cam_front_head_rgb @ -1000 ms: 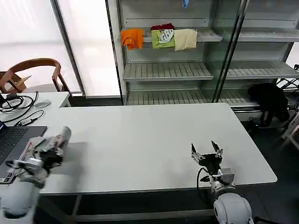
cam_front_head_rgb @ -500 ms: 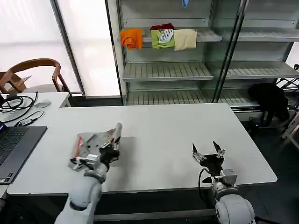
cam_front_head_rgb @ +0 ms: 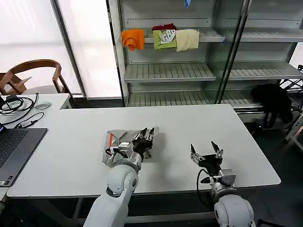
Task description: Fold and organize the clothes.
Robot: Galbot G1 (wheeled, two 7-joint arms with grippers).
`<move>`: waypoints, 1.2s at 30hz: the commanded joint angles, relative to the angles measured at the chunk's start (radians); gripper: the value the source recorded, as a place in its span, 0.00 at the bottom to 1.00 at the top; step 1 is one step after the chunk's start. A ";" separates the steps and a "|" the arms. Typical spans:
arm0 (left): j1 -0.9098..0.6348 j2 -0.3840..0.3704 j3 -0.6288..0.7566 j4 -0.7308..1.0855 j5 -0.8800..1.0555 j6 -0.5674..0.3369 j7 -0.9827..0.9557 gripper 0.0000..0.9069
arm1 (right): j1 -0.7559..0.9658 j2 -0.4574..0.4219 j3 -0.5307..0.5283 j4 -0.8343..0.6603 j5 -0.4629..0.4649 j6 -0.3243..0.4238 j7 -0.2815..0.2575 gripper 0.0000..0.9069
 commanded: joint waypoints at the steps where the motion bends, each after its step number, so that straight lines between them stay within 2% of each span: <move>1: -0.037 0.025 -0.042 -0.093 -0.223 0.044 -0.081 1.00 | 0.014 0.051 -0.048 -0.015 0.006 -0.034 -0.017 1.00; 3: -0.027 0.056 -0.099 -0.129 -0.243 0.045 -0.078 1.00 | 0.025 0.070 -0.062 -0.023 0.043 -0.059 -0.030 1.00; 6: 0.007 0.137 -0.217 -0.175 -0.263 0.045 -0.046 1.00 | 0.060 0.110 -0.079 -0.050 0.212 -0.152 -0.034 1.00; 9: 0.049 0.193 -0.328 -0.196 -0.294 0.058 -0.005 1.00 | 0.101 0.152 -0.100 -0.136 0.290 -0.152 -0.023 1.00; 12: 0.100 0.256 -0.449 -0.203 -0.321 0.063 0.041 1.00 | 0.146 0.178 -0.140 -0.215 0.324 -0.152 0.003 1.00; 14: 0.127 0.281 -0.516 -0.207 -0.343 0.073 0.049 1.00 | 0.183 0.200 -0.155 -0.286 0.344 -0.150 0.039 1.00; 16: 0.162 0.300 -0.573 -0.214 -0.370 0.076 0.057 1.00 | 0.211 0.231 -0.152 -0.341 0.341 -0.151 0.038 1.00; 17: 0.177 0.308 -0.590 -0.221 -0.378 0.080 0.060 1.00 | 0.226 0.233 -0.150 -0.372 0.331 -0.150 0.040 0.73; 18: 0.195 0.315 -0.611 -0.227 -0.388 0.083 0.066 1.00 | 0.231 0.233 -0.149 -0.383 0.329 -0.150 0.041 0.38; 19: 0.203 0.317 -0.625 -0.234 -0.394 0.083 0.068 1.00 | 0.238 0.233 -0.146 -0.394 0.329 -0.150 0.039 0.14; 20: 0.218 0.319 -0.640 -0.238 -0.394 0.083 0.072 1.00 | 0.244 0.233 -0.143 -0.401 0.330 -0.149 0.038 0.00; 24: 0.250 0.300 -0.670 -0.250 -0.394 0.091 0.072 1.00 | 0.261 0.233 -0.146 -0.404 0.365 -0.150 0.034 0.00; 29: 0.274 0.270 -0.668 -0.263 -0.392 0.093 0.073 1.00 | 0.275 0.226 -0.188 -0.387 0.466 -0.150 0.032 0.00; 36: 0.284 0.246 -0.659 -0.267 -0.384 0.095 0.076 1.00 | 0.266 0.225 -0.173 -0.360 0.483 -0.150 0.036 0.00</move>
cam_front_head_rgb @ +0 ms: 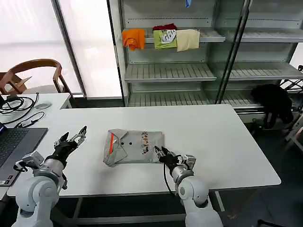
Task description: Fold and organize the clothes.
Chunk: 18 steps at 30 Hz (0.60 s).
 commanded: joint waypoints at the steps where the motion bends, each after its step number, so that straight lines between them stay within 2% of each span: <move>1: 0.056 -0.002 -0.076 -0.015 -0.022 0.004 0.017 1.00 | 0.024 0.039 -0.014 -0.022 0.090 -0.009 0.006 0.00; 8: 0.064 -0.008 -0.070 0.012 -0.011 0.000 0.023 1.00 | -0.006 0.015 0.002 0.025 0.100 -0.009 0.039 0.00; 12: 0.077 -0.008 -0.074 0.022 -0.011 -0.008 0.032 1.00 | -0.033 -0.045 0.018 0.072 0.143 -0.009 0.094 0.00; 18: 0.090 -0.006 -0.072 0.035 -0.007 -0.022 0.051 1.00 | -0.076 -0.125 0.062 0.118 0.180 -0.009 0.116 0.00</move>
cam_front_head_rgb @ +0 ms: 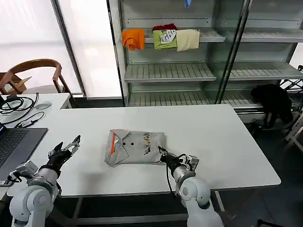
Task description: Fold and organize the clothes.
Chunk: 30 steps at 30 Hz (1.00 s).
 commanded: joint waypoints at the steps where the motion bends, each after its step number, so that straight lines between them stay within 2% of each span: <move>1: 0.016 0.003 -0.016 0.014 -0.003 -0.009 0.019 1.00 | -0.055 -0.143 0.047 0.080 0.072 -0.002 0.056 0.00; 7: 0.014 0.002 -0.008 0.019 -0.003 -0.008 0.021 1.00 | -0.077 -0.167 0.104 0.092 0.076 -0.002 0.058 0.00; 10: 0.018 0.000 -0.006 0.021 -0.004 -0.009 0.024 1.00 | -0.084 -0.194 0.097 0.092 0.049 -0.002 0.052 0.00; 11: 0.018 0.000 -0.007 0.022 -0.004 -0.008 0.024 1.00 | -0.086 -0.200 0.095 0.092 0.037 -0.002 0.048 1.00; 12: 0.019 0.000 -0.007 0.023 -0.004 -0.009 0.026 1.00 | -0.088 -0.202 0.088 0.092 -0.006 -0.002 0.037 1.00; 13: 0.019 0.001 -0.008 0.024 -0.004 -0.009 0.028 1.00 | -0.091 -0.197 0.084 0.092 -0.101 -0.001 0.013 1.00; 14: 0.021 0.003 -0.009 0.024 -0.004 -0.009 0.030 1.00 | -0.094 -0.192 0.085 0.096 -0.148 -0.001 -0.008 1.00; 16: 0.025 0.007 -0.010 0.025 -0.004 -0.009 0.034 1.00 | -0.107 -0.160 0.089 0.123 -0.302 0.003 -0.062 1.00; 18: 0.026 0.009 -0.012 0.023 -0.004 -0.010 0.037 1.00 | -0.121 -0.134 0.096 0.150 -0.455 0.039 -0.116 1.00; 21: 0.029 0.010 -0.012 0.022 0.001 -0.017 0.051 1.00 | -0.142 -0.163 0.080 0.210 -0.645 0.088 -0.138 1.00; 24: 0.032 0.009 -0.004 0.023 0.025 -0.040 0.067 1.00 | -0.158 -0.193 0.078 0.257 -0.761 0.116 -0.141 1.00; 26: 0.034 0.008 0.001 0.022 0.027 -0.044 0.073 1.00 | -0.159 -0.207 0.092 0.277 -0.814 0.132 -0.123 1.00; 28: 0.036 0.008 0.006 0.021 0.032 -0.048 0.078 1.00 | -0.156 -0.225 0.102 0.284 -0.813 0.132 -0.110 1.00; 30: 0.036 0.009 0.011 0.021 0.045 -0.061 0.084 1.00 | -0.141 -0.250 0.150 0.289 -0.818 0.090 -0.128 1.00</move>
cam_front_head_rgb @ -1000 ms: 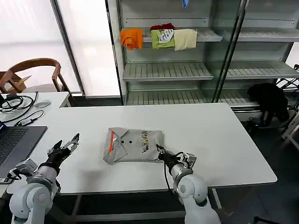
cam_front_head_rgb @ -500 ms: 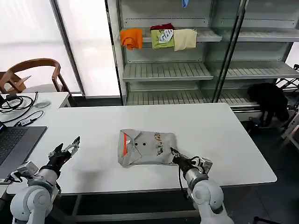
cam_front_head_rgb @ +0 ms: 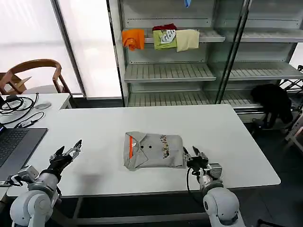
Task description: Fold and organize the clothes.
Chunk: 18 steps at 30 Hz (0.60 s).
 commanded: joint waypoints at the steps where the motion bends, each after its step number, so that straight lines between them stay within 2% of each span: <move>1: 0.002 0.001 0.015 0.001 0.040 -0.044 0.027 1.00 | -0.003 -0.096 0.099 0.097 -0.355 -0.008 -0.054 1.00; 2: 0.004 0.003 0.021 0.006 0.071 -0.068 0.032 1.00 | 0.014 -0.109 0.125 0.082 -0.336 -0.039 -0.051 1.00; 6: 0.015 0.006 0.039 0.033 0.162 -0.167 0.059 1.00 | 0.043 -0.149 0.171 0.032 -0.282 -0.070 -0.062 1.00; 7: 0.022 0.009 0.045 0.035 0.168 -0.179 0.067 1.00 | 0.044 -0.165 0.189 0.019 -0.269 -0.070 -0.096 1.00; 8: 0.027 0.009 0.049 0.034 0.174 -0.183 0.073 1.00 | 0.041 -0.173 0.201 0.011 -0.258 -0.066 -0.135 1.00; 10: 0.037 0.009 0.058 0.031 0.198 -0.198 0.086 1.00 | 0.038 -0.187 0.227 0.005 -0.216 -0.062 -0.166 1.00; 14: 0.045 0.003 0.079 0.028 0.247 -0.215 0.095 1.00 | 0.035 -0.192 0.245 0.015 -0.161 -0.062 -0.169 1.00; 18: 0.043 -0.008 0.097 0.020 0.267 -0.208 0.095 1.00 | 0.032 -0.195 0.242 0.024 -0.156 -0.060 -0.180 1.00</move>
